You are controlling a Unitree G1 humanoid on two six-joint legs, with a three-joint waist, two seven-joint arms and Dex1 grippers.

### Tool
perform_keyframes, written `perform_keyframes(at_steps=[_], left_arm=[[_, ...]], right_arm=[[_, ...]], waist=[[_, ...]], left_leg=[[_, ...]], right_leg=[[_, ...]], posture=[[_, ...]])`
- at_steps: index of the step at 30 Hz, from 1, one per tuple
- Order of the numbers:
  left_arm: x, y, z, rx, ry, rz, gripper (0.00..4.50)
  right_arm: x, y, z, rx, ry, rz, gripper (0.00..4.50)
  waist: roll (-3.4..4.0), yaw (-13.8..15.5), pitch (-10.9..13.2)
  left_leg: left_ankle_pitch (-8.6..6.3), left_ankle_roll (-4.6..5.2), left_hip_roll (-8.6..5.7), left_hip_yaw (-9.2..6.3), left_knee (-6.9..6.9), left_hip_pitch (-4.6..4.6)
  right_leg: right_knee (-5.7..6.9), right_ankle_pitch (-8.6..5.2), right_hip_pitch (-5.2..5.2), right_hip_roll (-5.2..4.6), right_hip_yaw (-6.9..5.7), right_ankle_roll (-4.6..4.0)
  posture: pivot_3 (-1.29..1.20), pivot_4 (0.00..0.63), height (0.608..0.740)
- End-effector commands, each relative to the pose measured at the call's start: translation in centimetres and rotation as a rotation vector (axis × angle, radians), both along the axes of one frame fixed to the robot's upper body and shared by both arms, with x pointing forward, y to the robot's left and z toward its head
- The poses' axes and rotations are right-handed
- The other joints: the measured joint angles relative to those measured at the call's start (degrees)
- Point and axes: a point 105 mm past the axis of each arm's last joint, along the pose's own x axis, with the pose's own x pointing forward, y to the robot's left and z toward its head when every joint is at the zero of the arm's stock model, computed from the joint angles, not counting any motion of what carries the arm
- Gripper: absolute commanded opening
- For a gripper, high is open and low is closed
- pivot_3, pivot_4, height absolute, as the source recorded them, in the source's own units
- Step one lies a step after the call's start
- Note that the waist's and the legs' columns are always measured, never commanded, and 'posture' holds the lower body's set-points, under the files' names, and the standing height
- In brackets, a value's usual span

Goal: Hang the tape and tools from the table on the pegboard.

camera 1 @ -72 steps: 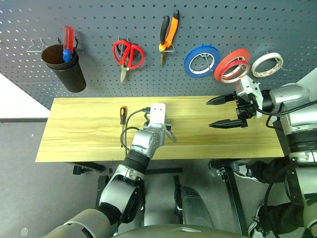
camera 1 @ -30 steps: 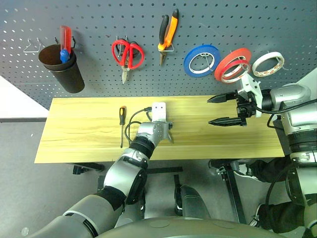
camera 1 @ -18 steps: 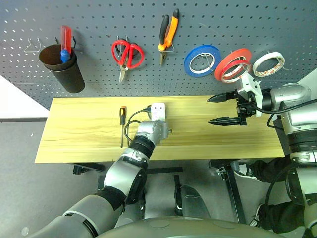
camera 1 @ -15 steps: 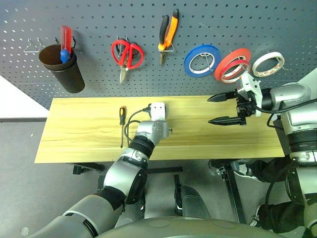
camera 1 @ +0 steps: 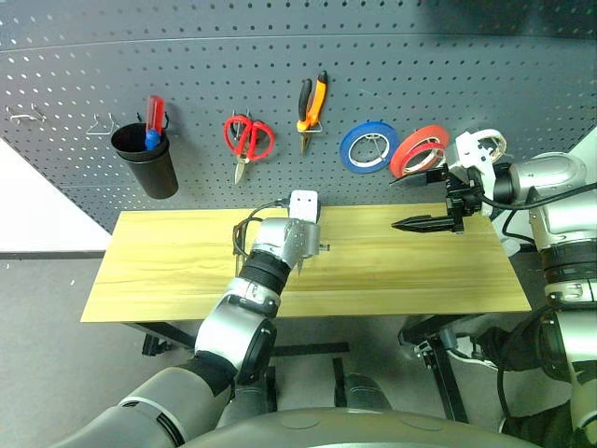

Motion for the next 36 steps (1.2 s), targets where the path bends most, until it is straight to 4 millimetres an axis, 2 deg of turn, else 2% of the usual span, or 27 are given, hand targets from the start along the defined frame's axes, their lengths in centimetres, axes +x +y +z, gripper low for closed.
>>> perform_keyframes(at_steps=[1,3,4,10,12,14,17,23,32,36], left_arm=[[-3.9,-4.8,-0.1,-0.180,0.084,-0.201,0.60],[-4.5,-4.8,0.6,-0.251,0.090,-0.285,0.60],[-4.6,-4.2,0.7,-0.245,0.082,-0.313,0.60],[-4.4,2.3,2.7,-0.149,-0.109,-0.388,0.60],[-4.0,4.5,4.0,-0.067,-0.265,-0.420,0.60],[-3.9,5.7,4.9,-0.033,-0.381,-0.429,0.60],[-4.4,7.5,5.8,-0.075,-0.490,-0.397,0.60],[-6.3,9.3,6.5,-0.103,-0.597,-0.419,0.60],[-6.9,11.7,10.0,-0.158,-0.821,-0.343,0.60],[-6.7,12.4,10.4,-0.138,-0.873,-0.323,0.60]], right_arm=[[-0.2,0.2,1.6,0.038,-0.045,0.015,4.50],[-0.3,0.4,2.0,0.051,-0.050,0.024,4.50],[-0.3,0.6,2.3,0.061,-0.052,0.029,4.50],[-1.0,2.0,4.0,0.145,-0.075,0.056,4.50],[-1.0,2.2,4.3,0.174,-0.081,0.041,4.50],[-1.0,2.0,4.3,0.186,-0.084,0.022,4.50],[-1.1,1.7,4.0,0.195,-0.082,-0.001,4.50],[-1.2,2.2,4.0,0.232,-0.086,-0.006,4.50],[-0.8,3.3,4.9,0.313,-0.118,-0.003,4.50],[-0.1,3.5,5.9,0.385,-0.112,-0.028,4.50]], waist=[[0.06,0.0,-0.1],[0.14,-0.1,-0.1],[0.18,-0.1,-0.2],[0.38,-1.1,-0.7],[0.39,-1.3,-0.8],[0.31,-1.3,-1.3],[0.02,-0.3,-2.2],[-0.15,0.1,-2.4],[-0.24,0.2,-3.2],[-0.25,0.5,-3.3]], left_leg=[[0.04,-0.03,0.00,-0.01,0.00,0.02],[0.08,-0.08,0.02,-0.02,-0.01,0.06],[0.09,-0.08,0.02,-0.02,-0.02,0.06],[0.13,-0.16,0.14,-0.06,-0.18,0.10],[0.22,-0.31,0.17,-0.12,-0.14,0.10],[0.28,-0.30,0.17,-0.10,-0.07,0.12],[0.29,-0.28,0.16,-0.10,-0.02,0.22],[0.28,-0.26,0.18,-0.10,-0.06,0.86],[0.28,-0.19,0.19,-0.10,-0.07,0.95],[0.27,-0.16,0.19,-0.10,-0.06,0.96]], right_leg=[[0.07,0.01,0.00,0.00,0.02,-0.01],[0.13,0.02,-0.01,0.02,0.03,-0.02],[0.14,0.01,-0.01,0.02,0.03,-0.02],[0.20,0.02,-0.17,0.20,0.15,-0.03],[0.34,0.07,-0.19,0.22,0.15,-0.12],[0.38,0.13,-0.16,0.22,0.16,-0.22],[0.25,0.15,0.06,0.21,0.17,-0.25],[0.23,0.17,0.68,0.23,0.18,-0.28],[0.26,0.19,0.75,0.23,0.23,-0.31],[0.28,0.19,0.76,0.23,0.23,-0.32]], posture=[[-0.07,0.000,0.732],[-0.06,0.000,0.732],[-0.06,0.000,0.732],[-0.05,0.000,0.732],[-0.04,0.000,0.732],[-0.03,0.000,0.732],[-0.03,0.000,0.732],[0.00,0.000,0.732],[0.03,0.000,0.732],[0.05,0.000,0.732]])
